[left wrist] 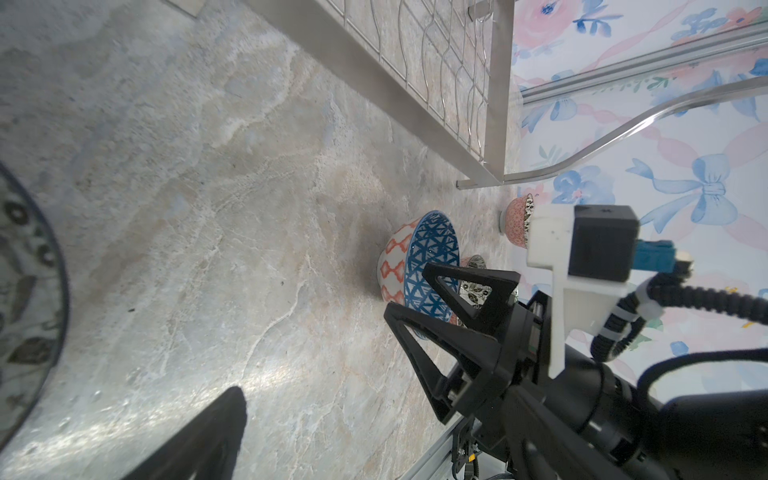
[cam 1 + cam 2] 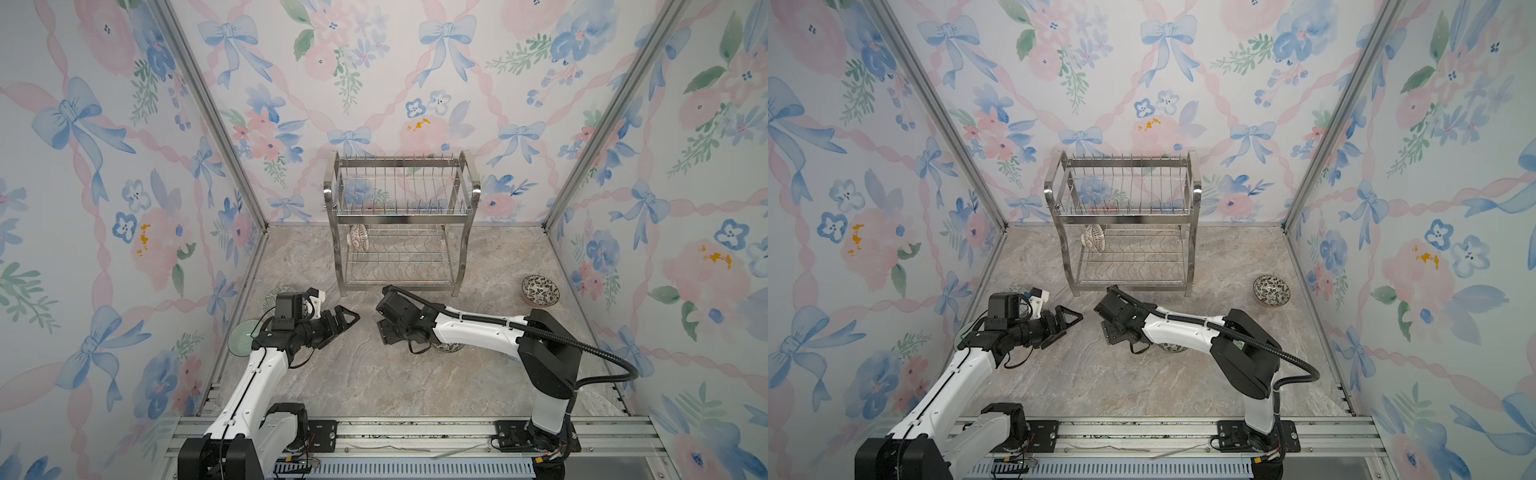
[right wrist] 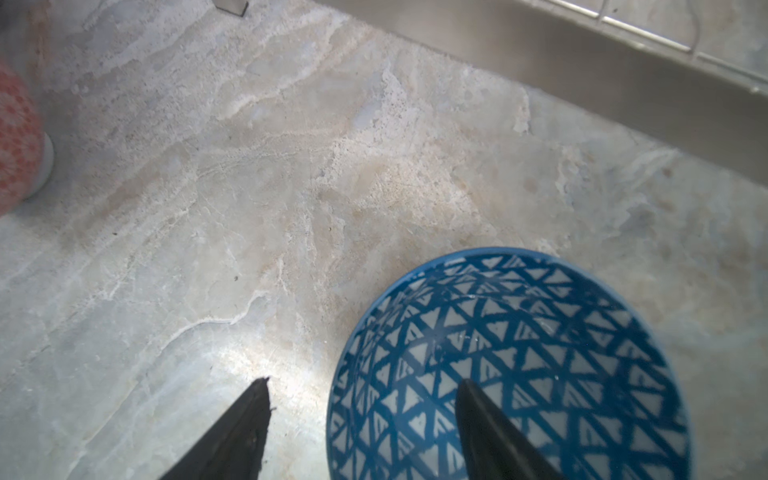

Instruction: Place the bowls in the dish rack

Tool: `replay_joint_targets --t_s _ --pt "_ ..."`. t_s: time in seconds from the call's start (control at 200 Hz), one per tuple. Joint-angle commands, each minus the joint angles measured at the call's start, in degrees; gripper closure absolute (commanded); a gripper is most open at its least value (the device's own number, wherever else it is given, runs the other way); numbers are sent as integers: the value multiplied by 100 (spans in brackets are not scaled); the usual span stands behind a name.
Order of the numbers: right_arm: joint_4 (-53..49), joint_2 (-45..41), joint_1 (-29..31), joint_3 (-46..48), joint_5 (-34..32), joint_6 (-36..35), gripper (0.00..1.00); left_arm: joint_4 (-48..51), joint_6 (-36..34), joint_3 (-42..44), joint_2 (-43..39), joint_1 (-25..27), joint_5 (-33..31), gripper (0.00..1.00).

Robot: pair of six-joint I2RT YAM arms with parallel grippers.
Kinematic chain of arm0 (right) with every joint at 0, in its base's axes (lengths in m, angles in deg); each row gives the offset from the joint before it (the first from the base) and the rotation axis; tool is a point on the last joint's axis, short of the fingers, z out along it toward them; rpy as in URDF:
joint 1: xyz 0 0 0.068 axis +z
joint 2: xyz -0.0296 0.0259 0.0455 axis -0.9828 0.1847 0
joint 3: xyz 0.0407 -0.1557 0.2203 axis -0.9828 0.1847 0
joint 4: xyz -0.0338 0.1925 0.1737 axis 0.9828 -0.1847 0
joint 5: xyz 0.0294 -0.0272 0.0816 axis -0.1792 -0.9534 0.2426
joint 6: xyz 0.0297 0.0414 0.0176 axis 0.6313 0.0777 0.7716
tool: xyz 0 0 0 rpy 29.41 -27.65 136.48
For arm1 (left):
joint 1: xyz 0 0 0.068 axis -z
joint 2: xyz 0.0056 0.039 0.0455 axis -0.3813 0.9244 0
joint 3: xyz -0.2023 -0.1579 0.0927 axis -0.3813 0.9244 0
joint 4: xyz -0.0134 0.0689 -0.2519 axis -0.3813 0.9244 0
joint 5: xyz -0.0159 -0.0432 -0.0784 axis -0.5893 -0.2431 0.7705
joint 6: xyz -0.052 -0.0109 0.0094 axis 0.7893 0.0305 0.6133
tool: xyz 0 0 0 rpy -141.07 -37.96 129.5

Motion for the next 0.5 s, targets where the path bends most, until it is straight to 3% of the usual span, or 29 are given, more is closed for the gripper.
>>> replay_joint_targets --t_s 0.0,0.495 --pt "-186 215 28 -252 50 -81 37 -65 -13 41 50 -60 154 2" --pt "-476 599 27 -498 -86 -357 65 -198 -23 -3 139 -71 62 2"
